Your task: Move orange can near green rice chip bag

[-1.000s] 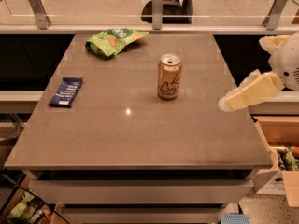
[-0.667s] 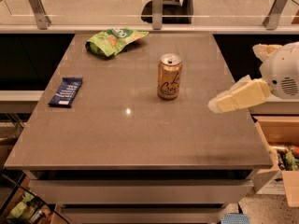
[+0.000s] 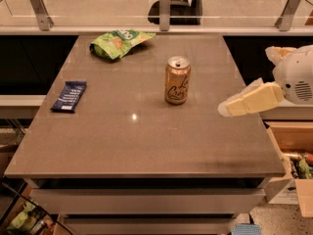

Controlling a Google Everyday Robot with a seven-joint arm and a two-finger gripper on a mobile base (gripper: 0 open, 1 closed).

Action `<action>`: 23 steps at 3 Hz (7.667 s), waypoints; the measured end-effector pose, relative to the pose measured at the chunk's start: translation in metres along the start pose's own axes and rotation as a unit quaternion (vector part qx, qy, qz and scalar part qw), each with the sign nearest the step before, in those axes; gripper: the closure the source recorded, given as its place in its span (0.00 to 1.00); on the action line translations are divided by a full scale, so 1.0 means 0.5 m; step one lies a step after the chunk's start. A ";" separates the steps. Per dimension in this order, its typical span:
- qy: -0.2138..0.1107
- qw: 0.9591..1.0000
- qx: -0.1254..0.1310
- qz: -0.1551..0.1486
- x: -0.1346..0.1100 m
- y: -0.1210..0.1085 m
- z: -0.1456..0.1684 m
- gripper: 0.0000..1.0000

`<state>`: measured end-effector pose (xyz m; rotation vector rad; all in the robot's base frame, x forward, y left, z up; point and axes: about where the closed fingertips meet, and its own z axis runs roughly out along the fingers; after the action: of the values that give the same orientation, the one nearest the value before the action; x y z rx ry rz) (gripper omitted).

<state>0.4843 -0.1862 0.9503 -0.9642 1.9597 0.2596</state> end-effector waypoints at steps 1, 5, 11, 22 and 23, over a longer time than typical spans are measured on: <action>-0.029 0.999 -0.004 0.018 0.002 -0.001 0.027 0.00; -0.138 0.987 -0.057 0.059 -0.033 0.034 0.193 0.00; -0.220 0.968 -0.111 0.053 -0.085 0.074 0.316 0.18; -0.215 0.965 -0.147 0.014 -0.274 -0.077 0.408 1.00; -0.212 0.964 -0.163 0.011 -0.300 -0.090 0.448 1.00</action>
Offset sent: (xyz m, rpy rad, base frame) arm 0.0372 0.0255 -0.0355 0.2367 -0.0458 -0.0030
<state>0.7021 -0.0210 0.9525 -0.9971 1.5592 0.7558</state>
